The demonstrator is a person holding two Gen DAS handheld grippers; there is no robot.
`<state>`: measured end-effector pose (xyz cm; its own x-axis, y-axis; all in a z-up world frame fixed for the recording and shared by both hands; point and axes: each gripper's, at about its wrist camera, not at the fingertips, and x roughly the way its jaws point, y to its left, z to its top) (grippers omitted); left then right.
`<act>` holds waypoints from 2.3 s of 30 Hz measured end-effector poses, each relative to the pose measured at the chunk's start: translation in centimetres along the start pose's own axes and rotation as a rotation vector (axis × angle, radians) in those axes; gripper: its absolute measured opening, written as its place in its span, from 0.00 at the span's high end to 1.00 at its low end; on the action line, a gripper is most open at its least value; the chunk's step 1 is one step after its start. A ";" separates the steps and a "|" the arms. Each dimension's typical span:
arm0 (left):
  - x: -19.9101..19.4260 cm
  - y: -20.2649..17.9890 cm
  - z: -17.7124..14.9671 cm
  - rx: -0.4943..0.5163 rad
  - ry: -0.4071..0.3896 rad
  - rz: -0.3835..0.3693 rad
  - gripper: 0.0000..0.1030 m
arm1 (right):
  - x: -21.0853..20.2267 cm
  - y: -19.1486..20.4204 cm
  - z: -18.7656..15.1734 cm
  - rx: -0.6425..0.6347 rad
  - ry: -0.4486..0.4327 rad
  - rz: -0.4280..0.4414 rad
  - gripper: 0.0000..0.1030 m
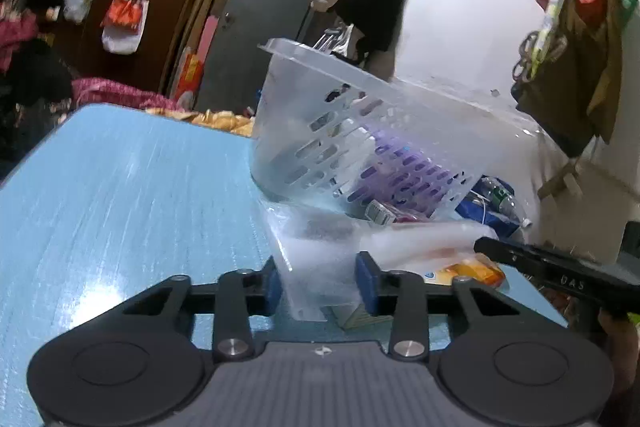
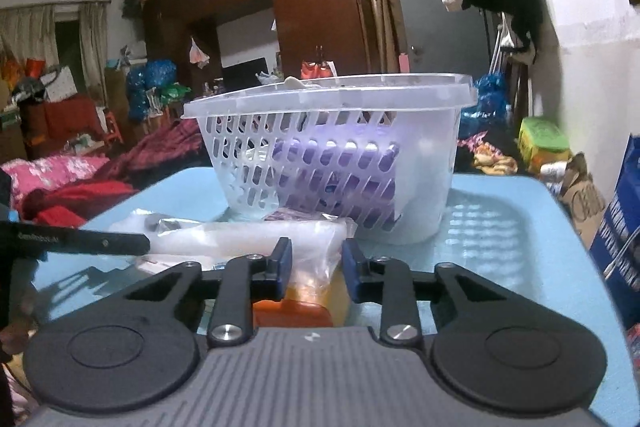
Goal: Organize objects
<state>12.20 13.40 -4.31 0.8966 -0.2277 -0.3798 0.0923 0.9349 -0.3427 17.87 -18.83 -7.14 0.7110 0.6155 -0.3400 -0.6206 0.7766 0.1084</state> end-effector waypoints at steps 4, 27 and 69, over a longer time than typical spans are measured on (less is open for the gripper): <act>-0.5 -0.6 -0.1 0.035 -0.045 0.001 0.75 | -0.5 0.8 -0.1 -0.056 -0.026 -0.021 0.80; -6.0 -5.7 2.4 0.247 -0.307 -0.052 0.82 | -5.2 1.8 2.0 -0.118 -0.226 0.005 0.87; 2.5 -8.2 11.7 0.339 -0.218 0.135 0.09 | 2.2 -4.4 11.2 0.022 -0.129 -0.205 0.00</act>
<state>18.77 8.33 7.65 0.9777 -0.0678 -0.1986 0.0720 0.9973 0.0139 25.87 -19.35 2.11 0.8585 0.4559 -0.2349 -0.4528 0.8889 0.0702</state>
